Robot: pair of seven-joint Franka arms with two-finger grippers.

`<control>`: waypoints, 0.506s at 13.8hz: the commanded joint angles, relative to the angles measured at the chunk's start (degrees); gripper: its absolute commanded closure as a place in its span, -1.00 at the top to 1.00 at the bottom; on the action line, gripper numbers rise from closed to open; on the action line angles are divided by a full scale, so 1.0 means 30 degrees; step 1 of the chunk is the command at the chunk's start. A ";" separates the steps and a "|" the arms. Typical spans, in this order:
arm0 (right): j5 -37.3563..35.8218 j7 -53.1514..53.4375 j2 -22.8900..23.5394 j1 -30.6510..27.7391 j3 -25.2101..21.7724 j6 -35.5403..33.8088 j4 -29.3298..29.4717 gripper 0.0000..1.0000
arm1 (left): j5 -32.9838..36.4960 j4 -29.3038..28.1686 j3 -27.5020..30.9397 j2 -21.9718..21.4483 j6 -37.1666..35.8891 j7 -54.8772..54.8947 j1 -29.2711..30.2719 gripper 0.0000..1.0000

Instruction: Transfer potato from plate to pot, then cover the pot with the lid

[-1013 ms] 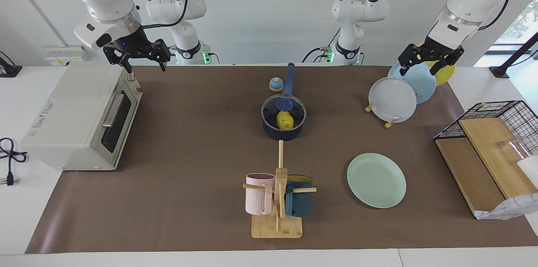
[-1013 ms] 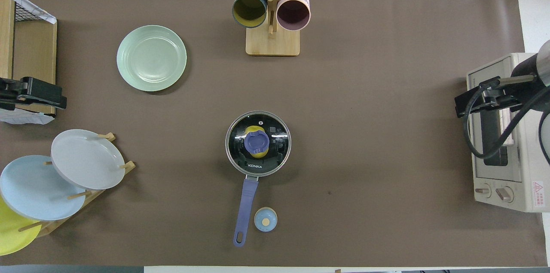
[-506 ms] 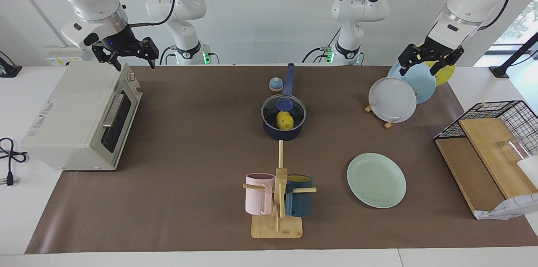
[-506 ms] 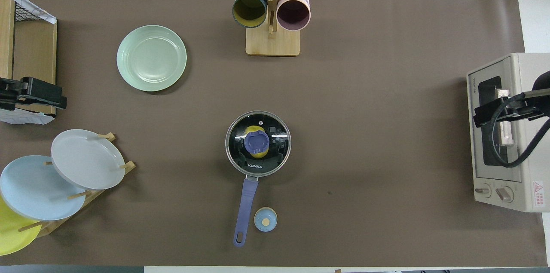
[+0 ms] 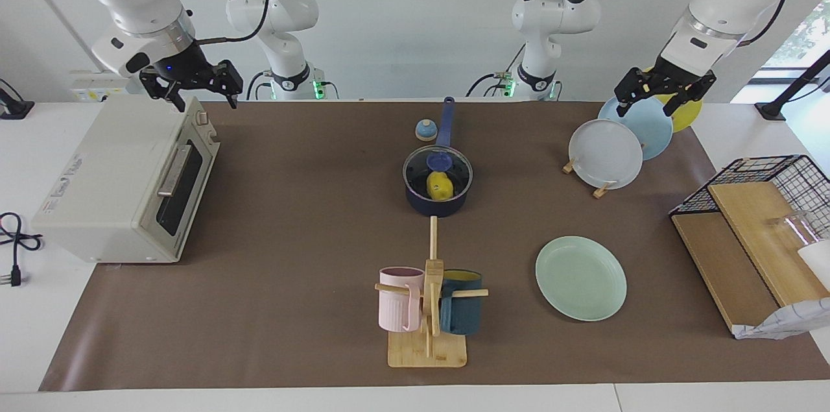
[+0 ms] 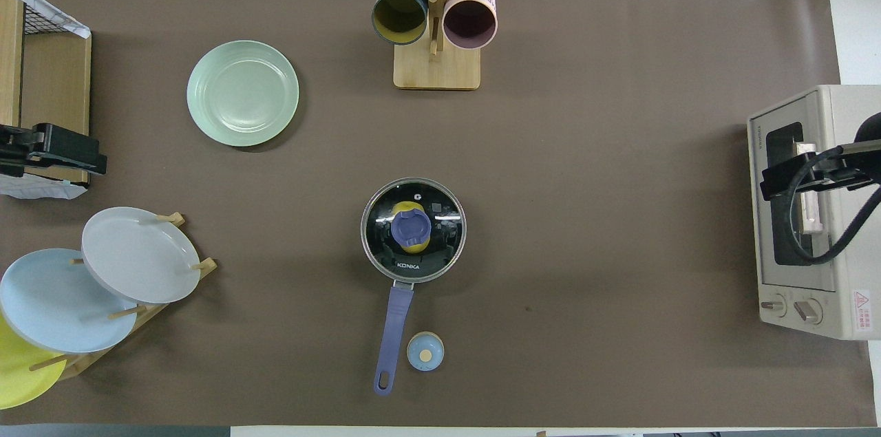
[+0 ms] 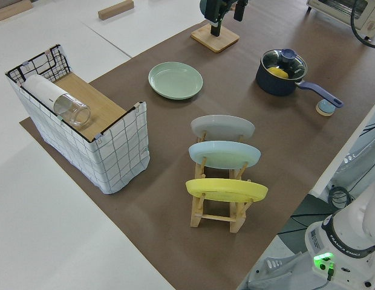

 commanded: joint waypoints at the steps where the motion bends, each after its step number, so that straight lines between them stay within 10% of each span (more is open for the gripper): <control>1: -0.0032 -0.0435 -0.0228 -0.0694 0.0469 0.0209 -0.0380 1.00 | -0.0165 -0.0481 -0.0110 -0.0469 0.0109 -0.0134 0.0198 1.00; 7: 0.0057 -0.0464 -0.0199 -0.0986 0.0498 0.0150 -0.0409 1.00 | -0.0165 -0.0481 -0.0110 -0.0469 0.0109 -0.0134 0.0198 1.00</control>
